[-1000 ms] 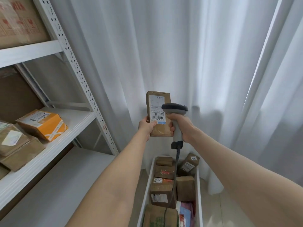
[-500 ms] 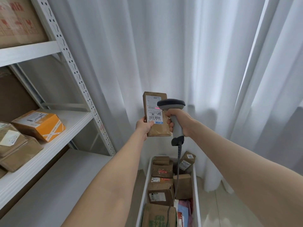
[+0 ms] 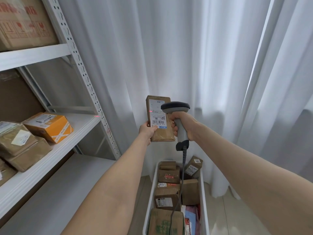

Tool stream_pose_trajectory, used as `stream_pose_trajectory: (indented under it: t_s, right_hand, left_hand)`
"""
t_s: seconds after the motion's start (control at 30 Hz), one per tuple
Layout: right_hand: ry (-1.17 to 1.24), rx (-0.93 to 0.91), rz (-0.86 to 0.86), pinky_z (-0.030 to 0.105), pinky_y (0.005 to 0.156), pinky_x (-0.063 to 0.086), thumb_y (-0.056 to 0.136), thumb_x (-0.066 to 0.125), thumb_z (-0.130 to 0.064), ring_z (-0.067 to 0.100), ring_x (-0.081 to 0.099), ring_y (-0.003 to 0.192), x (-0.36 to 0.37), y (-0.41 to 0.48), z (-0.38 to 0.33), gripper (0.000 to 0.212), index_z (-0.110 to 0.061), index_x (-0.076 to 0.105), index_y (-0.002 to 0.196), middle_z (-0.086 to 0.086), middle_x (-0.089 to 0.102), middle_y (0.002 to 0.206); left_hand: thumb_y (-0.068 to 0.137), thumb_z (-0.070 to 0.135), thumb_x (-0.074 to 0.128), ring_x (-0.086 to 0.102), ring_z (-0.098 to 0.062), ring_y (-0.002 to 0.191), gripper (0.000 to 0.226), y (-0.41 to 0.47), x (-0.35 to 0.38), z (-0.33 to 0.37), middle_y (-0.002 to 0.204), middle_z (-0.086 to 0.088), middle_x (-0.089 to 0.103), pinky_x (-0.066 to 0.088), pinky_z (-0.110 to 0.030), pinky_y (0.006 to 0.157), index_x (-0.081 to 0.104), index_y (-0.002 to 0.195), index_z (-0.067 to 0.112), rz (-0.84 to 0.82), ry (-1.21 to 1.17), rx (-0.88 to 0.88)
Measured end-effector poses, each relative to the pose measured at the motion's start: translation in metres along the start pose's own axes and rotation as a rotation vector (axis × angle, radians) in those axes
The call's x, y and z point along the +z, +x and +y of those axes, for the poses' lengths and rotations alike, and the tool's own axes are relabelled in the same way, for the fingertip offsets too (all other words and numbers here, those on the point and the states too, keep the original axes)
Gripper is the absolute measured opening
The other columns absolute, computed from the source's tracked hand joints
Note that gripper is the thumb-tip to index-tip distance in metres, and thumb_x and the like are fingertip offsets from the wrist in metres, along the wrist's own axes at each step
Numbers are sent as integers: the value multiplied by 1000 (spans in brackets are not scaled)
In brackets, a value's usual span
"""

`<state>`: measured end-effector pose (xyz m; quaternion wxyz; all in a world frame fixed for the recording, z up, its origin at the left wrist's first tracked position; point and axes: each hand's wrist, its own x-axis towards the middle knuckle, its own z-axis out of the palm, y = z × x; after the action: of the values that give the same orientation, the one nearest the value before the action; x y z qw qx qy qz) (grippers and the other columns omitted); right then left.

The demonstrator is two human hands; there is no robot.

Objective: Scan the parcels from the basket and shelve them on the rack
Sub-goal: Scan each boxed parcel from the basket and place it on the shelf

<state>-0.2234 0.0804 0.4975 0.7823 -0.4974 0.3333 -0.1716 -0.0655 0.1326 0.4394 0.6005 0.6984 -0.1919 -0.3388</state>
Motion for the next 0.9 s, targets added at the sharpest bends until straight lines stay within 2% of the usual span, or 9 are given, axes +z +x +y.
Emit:
stream_pose_trajectory:
  t_s: [0.1,0.27,0.47,0.6,0.73,0.8,0.9]
  right_hand:
    - [-14,-5,-8,20,41,44,86,55,-14,10,47,40,2,-9,1,7,-8,56,90,3,53,56]
    - [-3,7,-39,20,41,44,87,56,-15,11,47,41,4,-34,9,9,-7,56,92,4,53,61]
    - [-28,16,-73,21,41,45,89,58,-15,11,48,41,1,-81,30,9,-9,57,96,7,60,63]
    - [6,21,-92,21,41,45,90,59,-16,11,48,40,-2,-115,45,17,-7,56,104,8,62,63]
    - [75,-35,-31,23,43,47,91,61,-15,12,50,46,4,-137,57,24,-4,57,113,10,64,68]
    - [117,-56,11,23,45,48,90,64,-13,13,52,47,11,-144,63,22,-5,57,109,10,63,68]
    - [159,-60,81,26,49,51,88,69,-13,15,56,53,27,-147,72,21,-8,56,103,9,61,70]
  left_hand:
    - [93,8,59,63,-23,94,40,-11,-3,0,123,-8,63,55,-31,70,51,131,15,9,-11,6]
    - [93,12,60,63,-24,101,36,-37,-8,-1,124,-7,63,54,-26,64,53,128,15,48,11,4]
    - [92,9,61,64,-21,85,27,-76,-9,-8,118,-12,66,54,-32,68,58,119,9,87,-40,-11]
    - [92,7,60,63,-18,82,26,-109,-11,-19,118,-11,66,52,-27,58,59,118,8,97,-34,-15]
    - [93,4,56,63,-22,93,21,-139,-22,-25,118,-11,65,54,-30,66,60,113,9,124,-34,-20]
    - [93,3,54,63,-23,92,17,-155,-33,-26,116,-11,66,54,-32,70,59,107,11,144,-31,-23]
    - [92,4,54,62,-19,82,17,-175,-56,-23,110,-8,66,51,-32,60,58,107,11,157,-43,-17]
